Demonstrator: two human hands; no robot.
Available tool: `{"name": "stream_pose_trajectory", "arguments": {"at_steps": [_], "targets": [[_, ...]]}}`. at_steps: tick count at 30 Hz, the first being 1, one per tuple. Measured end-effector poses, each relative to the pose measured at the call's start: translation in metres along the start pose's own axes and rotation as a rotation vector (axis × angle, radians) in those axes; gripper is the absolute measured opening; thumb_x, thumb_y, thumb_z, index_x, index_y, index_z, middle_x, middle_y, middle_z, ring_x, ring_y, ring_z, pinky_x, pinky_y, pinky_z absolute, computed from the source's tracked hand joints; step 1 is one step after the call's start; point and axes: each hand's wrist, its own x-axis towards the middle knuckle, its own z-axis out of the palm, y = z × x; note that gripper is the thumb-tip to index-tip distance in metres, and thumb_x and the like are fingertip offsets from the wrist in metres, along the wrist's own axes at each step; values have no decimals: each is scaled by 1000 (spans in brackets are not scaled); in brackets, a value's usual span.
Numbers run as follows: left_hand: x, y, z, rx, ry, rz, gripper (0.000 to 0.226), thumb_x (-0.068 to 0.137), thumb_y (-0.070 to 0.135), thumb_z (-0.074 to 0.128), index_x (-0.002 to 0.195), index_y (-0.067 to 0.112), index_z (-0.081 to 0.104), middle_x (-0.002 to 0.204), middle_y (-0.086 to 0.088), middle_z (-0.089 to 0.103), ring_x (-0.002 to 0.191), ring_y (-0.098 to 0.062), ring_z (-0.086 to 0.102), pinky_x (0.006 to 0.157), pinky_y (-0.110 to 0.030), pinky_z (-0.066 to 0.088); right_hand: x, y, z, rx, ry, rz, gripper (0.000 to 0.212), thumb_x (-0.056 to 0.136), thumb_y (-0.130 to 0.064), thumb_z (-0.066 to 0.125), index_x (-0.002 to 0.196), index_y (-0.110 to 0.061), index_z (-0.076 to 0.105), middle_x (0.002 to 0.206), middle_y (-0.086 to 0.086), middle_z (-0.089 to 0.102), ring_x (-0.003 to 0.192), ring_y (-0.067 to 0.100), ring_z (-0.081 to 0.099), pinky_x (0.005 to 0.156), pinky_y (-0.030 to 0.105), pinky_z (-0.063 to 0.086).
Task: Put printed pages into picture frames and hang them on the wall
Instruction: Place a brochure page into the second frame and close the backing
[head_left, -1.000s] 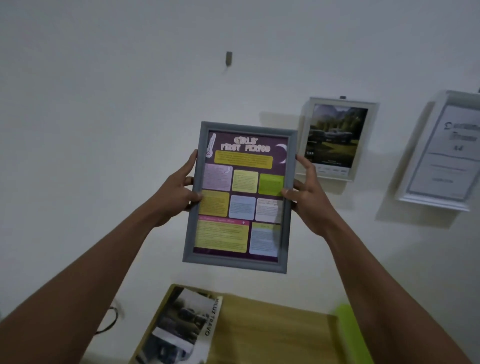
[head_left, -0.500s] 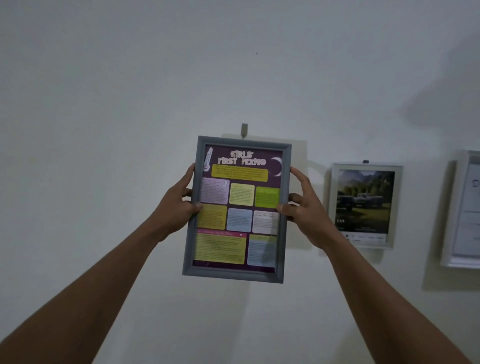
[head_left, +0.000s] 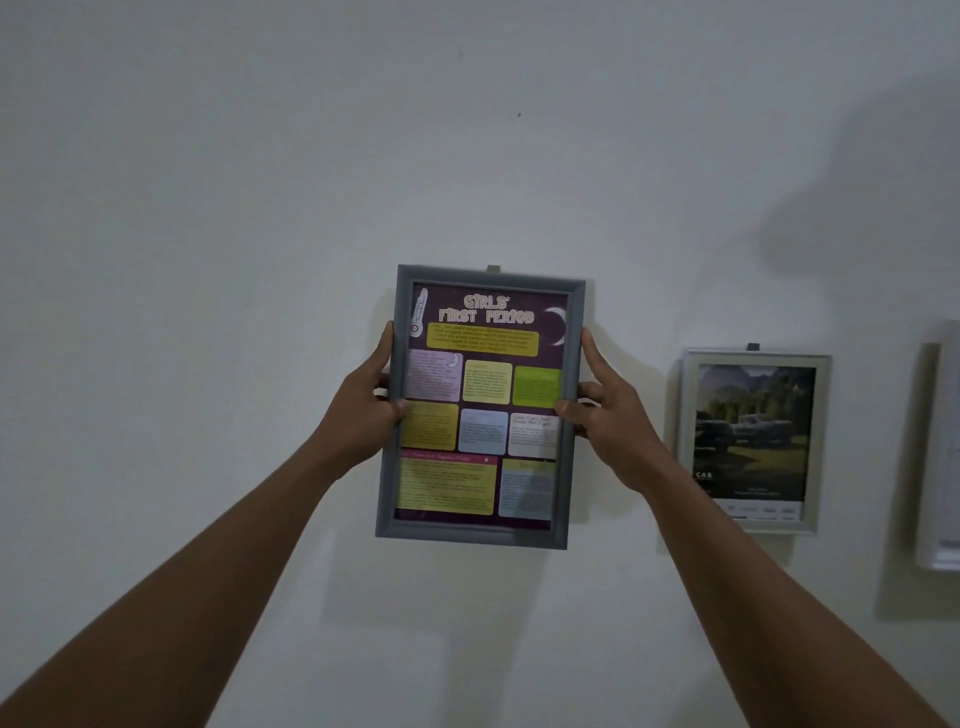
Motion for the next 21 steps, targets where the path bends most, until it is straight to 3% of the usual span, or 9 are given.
{"name": "stream_pose_trajectory", "arguments": {"at_steps": [4,7,9,13,17,21], "targets": [[-4,-12,5,46,7,27,86,95,4,55,151,47,4,127,1,50,112,-20,55,77,-23,57,0,13,5,-37,7,0,85,97,-4,57,154,-47,10,108,0,70,104,19,66,87,37,58],[-4,-17,7,85,26,55,87,95,7,55,150,48,2,126,2,51,111,-20,56,87,-38,57,2,19,8,-61,20,-7,86,98,-2,55,154,-46,8,109,-2,69,102,16,67,84,30,57],[-3,-19,8,104,31,55,88,95,8,56,151,47,2,120,3,52,106,-16,56,84,-33,58,4,20,8,-84,23,-3,85,98,-3,55,154,-45,7,107,-5,69,99,12,67,79,24,56],[-3,-21,12,149,46,47,88,95,11,57,152,44,-2,113,7,52,95,-9,55,63,-7,48,4,20,8,-123,34,-16,86,98,-4,55,155,-43,5,109,-5,67,100,10,65,74,18,54],[-5,-21,20,190,90,47,89,95,12,57,152,41,-4,114,8,50,96,-10,53,65,-7,43,8,21,9,-231,68,-52,86,98,-4,56,156,-40,3,99,-8,67,92,7,68,65,14,53],[-1,-29,25,280,164,77,95,91,12,62,153,41,-3,115,-3,54,96,-13,54,73,-18,47,13,25,8,-374,126,-87,92,96,-9,61,153,-48,-1,112,2,60,98,13,64,66,13,51]]}}
